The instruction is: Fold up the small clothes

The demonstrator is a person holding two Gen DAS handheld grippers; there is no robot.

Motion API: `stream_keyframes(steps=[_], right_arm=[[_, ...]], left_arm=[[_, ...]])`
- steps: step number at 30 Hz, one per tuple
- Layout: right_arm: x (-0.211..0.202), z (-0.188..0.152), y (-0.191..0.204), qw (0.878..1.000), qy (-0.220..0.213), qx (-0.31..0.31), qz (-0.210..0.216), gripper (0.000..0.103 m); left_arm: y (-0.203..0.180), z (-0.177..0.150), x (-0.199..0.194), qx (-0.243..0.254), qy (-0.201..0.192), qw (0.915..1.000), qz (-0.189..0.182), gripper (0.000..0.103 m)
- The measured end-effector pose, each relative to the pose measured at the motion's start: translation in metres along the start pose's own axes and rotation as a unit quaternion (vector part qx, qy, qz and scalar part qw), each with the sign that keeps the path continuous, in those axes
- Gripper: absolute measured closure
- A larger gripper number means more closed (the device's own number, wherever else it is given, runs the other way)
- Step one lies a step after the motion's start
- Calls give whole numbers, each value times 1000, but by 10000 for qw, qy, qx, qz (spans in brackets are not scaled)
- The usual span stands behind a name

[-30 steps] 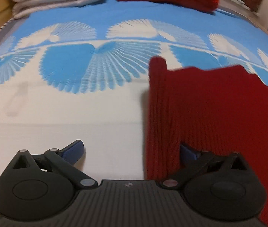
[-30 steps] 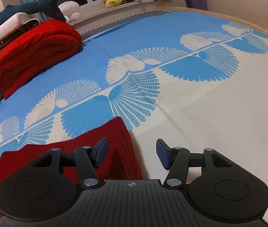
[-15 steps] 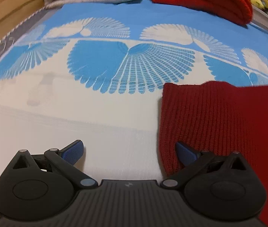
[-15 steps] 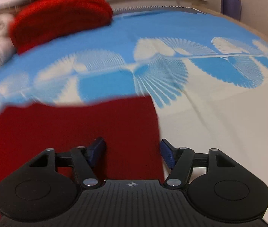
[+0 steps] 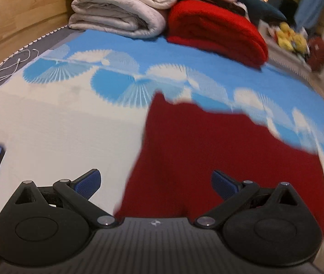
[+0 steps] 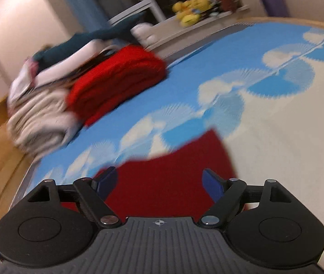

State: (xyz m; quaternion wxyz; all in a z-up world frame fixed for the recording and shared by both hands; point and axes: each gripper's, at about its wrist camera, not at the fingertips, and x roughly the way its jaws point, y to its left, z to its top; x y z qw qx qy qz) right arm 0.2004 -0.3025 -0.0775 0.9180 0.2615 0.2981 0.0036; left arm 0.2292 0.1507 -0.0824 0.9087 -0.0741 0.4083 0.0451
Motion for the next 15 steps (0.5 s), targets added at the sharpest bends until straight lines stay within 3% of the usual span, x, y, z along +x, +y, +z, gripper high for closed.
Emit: stream_keyframes(steps=[3,6,8,11,15], right_arm=[[-18,-52,11,9978,329,-494,-291,19],[-29,-83,15,9964,647,-514,-213,19],[-34,-91,12,9969,718,-316,-99,19],[-41,-96,8,9974,648,-275,-155,19],[-44,-97,3,9979,540,-285,-223,19]], left_arm=[[-7,-56,-8,282,106,9990,334,0],[0,-94,-3,208,474,9984,209,0],[1,-99,-3,180,474,9985,227,0],[0,-100,-8,318,165,9986,397,0],[4,-101,-4,284,250,9985,388,0]])
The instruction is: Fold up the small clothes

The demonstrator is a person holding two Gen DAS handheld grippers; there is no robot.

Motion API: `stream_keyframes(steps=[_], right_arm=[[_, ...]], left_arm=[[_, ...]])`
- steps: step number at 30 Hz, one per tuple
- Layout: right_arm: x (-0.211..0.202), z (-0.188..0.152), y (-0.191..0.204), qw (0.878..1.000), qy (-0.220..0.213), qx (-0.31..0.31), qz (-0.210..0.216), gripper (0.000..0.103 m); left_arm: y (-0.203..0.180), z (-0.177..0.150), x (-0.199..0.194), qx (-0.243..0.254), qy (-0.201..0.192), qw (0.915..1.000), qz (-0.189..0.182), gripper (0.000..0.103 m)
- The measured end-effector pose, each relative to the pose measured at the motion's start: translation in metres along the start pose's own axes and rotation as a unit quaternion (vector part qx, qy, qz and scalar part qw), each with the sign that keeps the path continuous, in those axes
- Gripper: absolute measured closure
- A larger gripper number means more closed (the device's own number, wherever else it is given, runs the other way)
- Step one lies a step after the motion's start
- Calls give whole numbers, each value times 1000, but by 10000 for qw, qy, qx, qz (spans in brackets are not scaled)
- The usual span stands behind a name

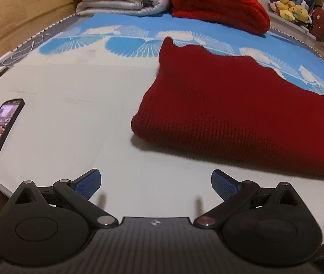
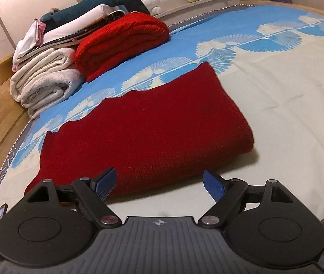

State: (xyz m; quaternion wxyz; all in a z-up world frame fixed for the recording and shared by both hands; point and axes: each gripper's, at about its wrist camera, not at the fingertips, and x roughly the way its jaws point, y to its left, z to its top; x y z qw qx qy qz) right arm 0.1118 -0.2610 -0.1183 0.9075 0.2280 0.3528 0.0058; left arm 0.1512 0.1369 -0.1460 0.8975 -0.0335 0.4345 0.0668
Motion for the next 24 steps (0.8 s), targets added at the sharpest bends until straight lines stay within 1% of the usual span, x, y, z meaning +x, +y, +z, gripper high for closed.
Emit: stream_keyframes(steps=[4,7,16,19,24], right_arm=[[8,-1,-7,9999,89,94,-78,19],[12,-1,-9,9998,153,52,-113,19],[19,0,-7,9996,294,4,-37,19],[22,1,-13,9991,395,166,-26,19],[29,1,-29,9960,578,681,-11,19]], left_arm=[[2,8,3,-14,-39,10000,-25,0],[2,10,3,-32,-28,10000,-25,0],[-2,14,9,20,-6,10000,-8,0],[-4,14,11,52,8,10000,-26,0],[-7,17,14,52,29,10000,-39,0]])
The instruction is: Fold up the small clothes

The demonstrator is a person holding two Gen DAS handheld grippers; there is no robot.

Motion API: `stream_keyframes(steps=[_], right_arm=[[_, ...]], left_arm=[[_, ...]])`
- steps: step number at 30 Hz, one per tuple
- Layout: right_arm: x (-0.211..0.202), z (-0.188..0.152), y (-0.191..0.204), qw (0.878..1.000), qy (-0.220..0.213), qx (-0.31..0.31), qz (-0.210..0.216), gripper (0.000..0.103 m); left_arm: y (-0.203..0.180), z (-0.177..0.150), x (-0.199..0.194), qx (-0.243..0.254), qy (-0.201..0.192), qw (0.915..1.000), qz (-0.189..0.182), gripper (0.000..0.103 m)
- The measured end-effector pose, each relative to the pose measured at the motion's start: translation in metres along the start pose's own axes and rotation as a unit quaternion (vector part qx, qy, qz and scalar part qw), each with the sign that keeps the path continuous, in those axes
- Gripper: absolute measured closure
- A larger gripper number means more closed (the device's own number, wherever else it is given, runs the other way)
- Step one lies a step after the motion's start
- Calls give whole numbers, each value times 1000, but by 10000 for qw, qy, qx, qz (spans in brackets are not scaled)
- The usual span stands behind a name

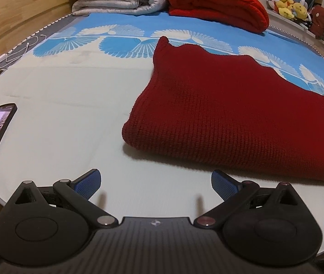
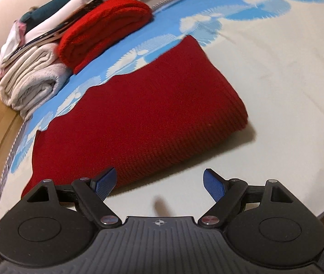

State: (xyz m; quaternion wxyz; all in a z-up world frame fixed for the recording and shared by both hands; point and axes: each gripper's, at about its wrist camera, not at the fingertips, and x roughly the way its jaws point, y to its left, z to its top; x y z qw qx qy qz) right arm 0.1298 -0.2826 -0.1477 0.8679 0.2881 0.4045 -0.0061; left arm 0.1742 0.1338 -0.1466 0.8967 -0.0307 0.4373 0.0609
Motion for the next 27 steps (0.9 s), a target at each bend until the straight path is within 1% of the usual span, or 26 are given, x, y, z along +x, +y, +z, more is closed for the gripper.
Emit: stream_keyframes(steps=[3,5,9,12,14,15,17,18,19,20,21,23,25,27], right_arm=[[4,1,-11,9990,67,452,-20,19],[5,2,-22,9961,33,876,-121,19],[7,8,-42,9852,-151,1703,-157,19],[14,14,-48,9773,-292,2096,-72,19],[23,16,-53,9689,-338,2452,59,19],[29,15,-55,9621,-386,2696,133,18],[38,13,-57,9501,-592,3046,308,16],[43,13,-56,9475,-647,3107,393,17],[48,13,-55,9470,-659,3103,500,34],[54,13,-52,9489,-619,3063,433,88],[59,15,-51,9510,-621,3001,423,86],[55,19,-49,9502,-886,2958,429,88],[47,30,-48,9533,-1019,2825,316,88],[37,38,-53,9502,-1143,2881,313,88]], left_arm=[[2,3,3,-107,30,9999,23,0],[6,4,5,-239,88,9997,26,0],[12,8,10,-510,236,9984,-72,0],[14,13,11,-605,193,9980,9,0],[16,17,13,-693,187,9974,86,0],[17,20,15,-727,197,9971,133,0],[21,25,17,-794,212,9964,206,0],[26,28,18,-841,215,9959,264,0],[30,31,19,-889,218,9953,321,0],[35,33,21,-958,224,9944,382,0],[41,35,22,-1055,242,9931,440,0],[55,37,26,-1312,320,9894,528,0],[64,36,28,-1528,406,9861,505,0],[66,35,29,-1587,440,9853,458,0]])
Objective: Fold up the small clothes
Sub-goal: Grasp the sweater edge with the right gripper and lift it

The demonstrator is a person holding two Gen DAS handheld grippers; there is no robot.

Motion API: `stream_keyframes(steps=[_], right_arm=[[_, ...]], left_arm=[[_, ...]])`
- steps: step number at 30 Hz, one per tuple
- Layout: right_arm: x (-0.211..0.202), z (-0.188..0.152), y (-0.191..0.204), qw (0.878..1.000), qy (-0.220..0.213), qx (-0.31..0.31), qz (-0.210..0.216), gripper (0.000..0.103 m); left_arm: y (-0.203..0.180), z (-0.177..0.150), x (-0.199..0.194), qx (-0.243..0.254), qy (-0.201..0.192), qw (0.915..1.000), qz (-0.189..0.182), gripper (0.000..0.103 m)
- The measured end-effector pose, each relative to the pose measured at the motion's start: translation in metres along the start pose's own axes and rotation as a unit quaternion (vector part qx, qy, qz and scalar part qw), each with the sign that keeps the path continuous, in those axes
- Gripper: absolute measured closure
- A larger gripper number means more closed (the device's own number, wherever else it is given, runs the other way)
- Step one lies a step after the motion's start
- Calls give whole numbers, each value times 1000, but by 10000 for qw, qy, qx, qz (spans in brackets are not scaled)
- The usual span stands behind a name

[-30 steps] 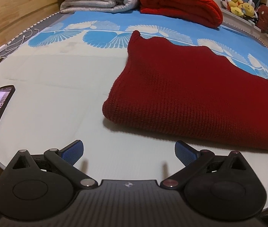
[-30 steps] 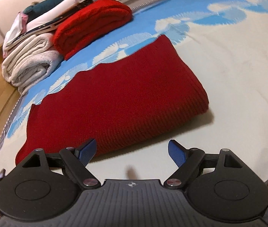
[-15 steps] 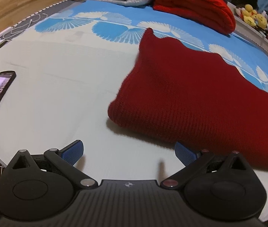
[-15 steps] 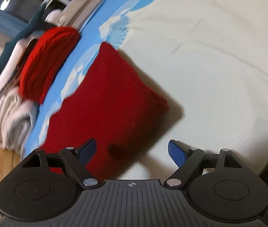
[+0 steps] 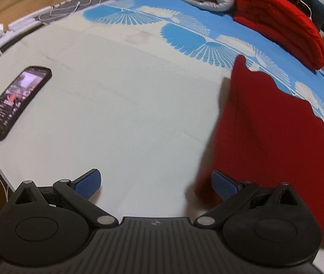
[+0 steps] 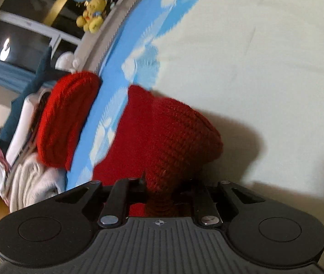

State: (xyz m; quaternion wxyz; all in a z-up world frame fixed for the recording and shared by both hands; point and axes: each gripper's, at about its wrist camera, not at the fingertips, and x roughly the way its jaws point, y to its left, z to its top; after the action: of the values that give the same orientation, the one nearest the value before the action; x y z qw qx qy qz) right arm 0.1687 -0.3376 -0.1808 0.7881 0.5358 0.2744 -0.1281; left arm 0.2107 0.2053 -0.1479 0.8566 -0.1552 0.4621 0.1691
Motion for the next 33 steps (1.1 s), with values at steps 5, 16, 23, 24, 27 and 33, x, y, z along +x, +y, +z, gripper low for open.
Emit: stream_keyframes(steps=[5,16,23,24,27,33], right_arm=[[-12,20,-6,9986,-352,-35,-404,88],[-8,8,17,9857,-372,-1104,-1215,87],[-14,-68,132,8799,-1237,-4360,-1429,88],[-14,-95,152,8431,-1360,-5029,-1336,88],[-14,-188,186,7210,-1483,-6724,-776,88],[3,-343,161,5111,-491,-8573,368,87]], left_arm=[[-8,-5,-2,180,-67,9998,39,0],[-10,-18,1,406,-44,9976,562,0],[-7,-23,24,765,460,9953,387,0],[-8,-23,25,796,491,9951,324,0],[-9,-20,26,705,511,9959,252,0],[-2,-18,25,549,481,9971,215,0]])
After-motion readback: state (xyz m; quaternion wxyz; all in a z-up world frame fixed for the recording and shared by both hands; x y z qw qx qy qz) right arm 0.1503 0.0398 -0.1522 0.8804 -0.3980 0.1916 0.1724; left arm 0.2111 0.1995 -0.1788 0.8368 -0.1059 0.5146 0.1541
